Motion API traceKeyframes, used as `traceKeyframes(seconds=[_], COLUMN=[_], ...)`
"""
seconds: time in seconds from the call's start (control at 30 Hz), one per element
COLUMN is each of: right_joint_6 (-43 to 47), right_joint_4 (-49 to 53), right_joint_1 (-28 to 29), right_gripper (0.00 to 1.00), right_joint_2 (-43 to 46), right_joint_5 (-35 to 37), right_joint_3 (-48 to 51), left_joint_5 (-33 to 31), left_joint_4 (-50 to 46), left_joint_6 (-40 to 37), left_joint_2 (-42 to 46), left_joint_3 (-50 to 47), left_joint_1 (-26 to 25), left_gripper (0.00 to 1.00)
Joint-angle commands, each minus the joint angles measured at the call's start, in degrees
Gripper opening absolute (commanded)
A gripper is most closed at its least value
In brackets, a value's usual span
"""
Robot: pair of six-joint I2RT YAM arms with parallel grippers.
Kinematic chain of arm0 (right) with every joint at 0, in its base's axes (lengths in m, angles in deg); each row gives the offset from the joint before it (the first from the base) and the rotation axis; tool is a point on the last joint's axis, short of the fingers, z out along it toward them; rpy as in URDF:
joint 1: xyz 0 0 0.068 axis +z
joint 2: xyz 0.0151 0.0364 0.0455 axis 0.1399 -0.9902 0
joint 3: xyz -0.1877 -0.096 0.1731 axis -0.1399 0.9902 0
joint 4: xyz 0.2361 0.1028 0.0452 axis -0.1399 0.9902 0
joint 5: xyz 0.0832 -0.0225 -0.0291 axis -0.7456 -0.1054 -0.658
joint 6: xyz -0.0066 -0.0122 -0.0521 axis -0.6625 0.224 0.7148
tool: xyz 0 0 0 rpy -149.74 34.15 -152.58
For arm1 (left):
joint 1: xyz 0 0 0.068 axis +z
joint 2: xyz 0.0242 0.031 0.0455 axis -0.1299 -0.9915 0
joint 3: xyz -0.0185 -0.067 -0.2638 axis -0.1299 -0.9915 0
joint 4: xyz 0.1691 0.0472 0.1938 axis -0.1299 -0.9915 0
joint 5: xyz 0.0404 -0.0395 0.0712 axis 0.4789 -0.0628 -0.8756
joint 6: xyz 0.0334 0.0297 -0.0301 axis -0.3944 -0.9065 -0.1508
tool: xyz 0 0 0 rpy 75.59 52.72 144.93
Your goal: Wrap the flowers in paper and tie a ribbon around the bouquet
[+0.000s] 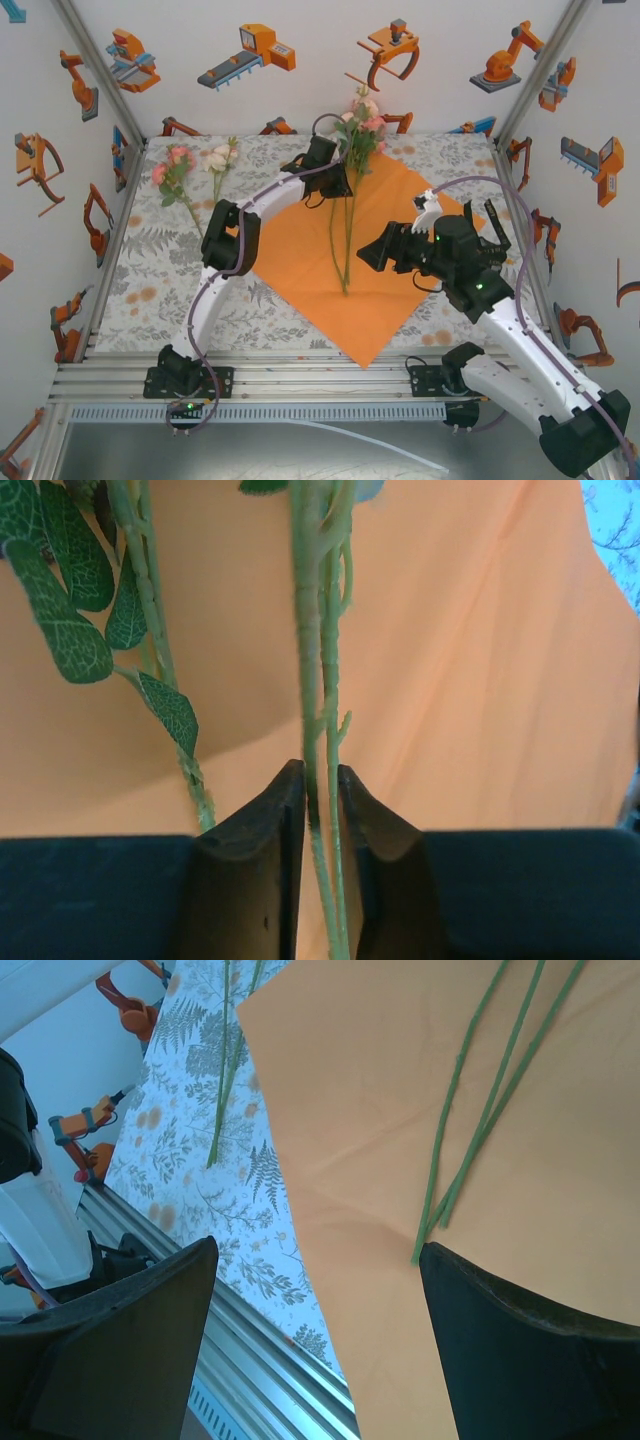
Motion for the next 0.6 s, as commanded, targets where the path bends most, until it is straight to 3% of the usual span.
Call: traceKeyframes(seconds=[0.0,0.2,0.33,0.43,0.57], right_joint_6=[0.3,0.2,0.4,0.6,1.2], right_joint_4=[0.2,0.5,0.4,0.0,-0.5], right_joint_1=[0.4,0.4,0.4,0.4,0.4], right_gripper=[0.74,0.74,0.74,0.74,0.74], right_joint_2=[0.7,1.4,1.4,1.3,0.5], right_joint_5=[0.8,1.3,1.6,1.4,1.2], right_joint_3=[0.5,0.6,0.5,0.3,0.3], left_joint_5=[0.4,-1.3,-4.8,-7.5,-11.8], left_joint_4=[-1.0,-0.9,1.0,2.4,1.3], left_joint_6=[-0.7,-2.6,-6.1,-9.0,-13.5], left_joint_2=[1.9,8.2,17.1,24.9,34.6], left_joint_3=[0.0,-2.2,-9.2,-16.9,-27.5], left_joint_1=[0.1,0.1,1.2,4.3,12.3], left_gripper=[0.31,0.33,0.34,0.34,0.34])
